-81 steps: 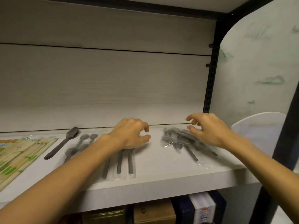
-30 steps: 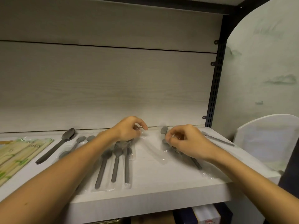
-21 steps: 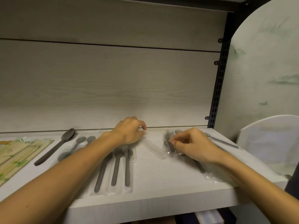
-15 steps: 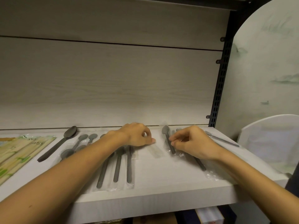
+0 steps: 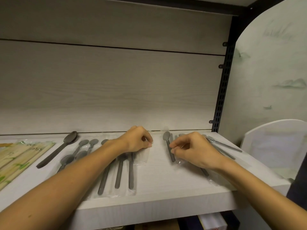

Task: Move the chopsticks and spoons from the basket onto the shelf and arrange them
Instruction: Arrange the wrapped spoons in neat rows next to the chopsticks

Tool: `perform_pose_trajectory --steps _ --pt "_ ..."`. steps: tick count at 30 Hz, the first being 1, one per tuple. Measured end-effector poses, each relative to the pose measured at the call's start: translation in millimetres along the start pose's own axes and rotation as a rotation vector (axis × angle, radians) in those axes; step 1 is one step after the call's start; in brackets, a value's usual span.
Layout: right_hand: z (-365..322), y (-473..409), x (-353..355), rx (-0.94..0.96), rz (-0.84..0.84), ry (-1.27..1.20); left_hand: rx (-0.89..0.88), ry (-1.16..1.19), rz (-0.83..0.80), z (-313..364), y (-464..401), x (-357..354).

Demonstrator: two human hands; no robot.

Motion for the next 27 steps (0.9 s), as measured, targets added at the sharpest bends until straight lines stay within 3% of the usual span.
perform_pose_trajectory --steps 9,23,27 --pt "-8.9 0.7 -2.7 0.017 -0.049 -0.077 0.047 0.097 0.229 -15.2 14.4 66.5" --pt "-37.4 13.7 -32.6 0.150 -0.182 -0.052 0.188 -0.056 0.042 -41.5 32.5 48.8" --pt "-36.2 20.0 -31.8 0.188 -0.145 0.150 0.158 -0.051 0.050 -42.4 36.2 49.4"
Point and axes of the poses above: each hand's wrist, its own y-axis away from the middle knuckle, its own x-axis out of the back of the hand, z = x × y, the point moved 3 cm from there along -y, towards the middle knuckle, and after that the axes turned 10 degrees about y, right-handed, at the moved point
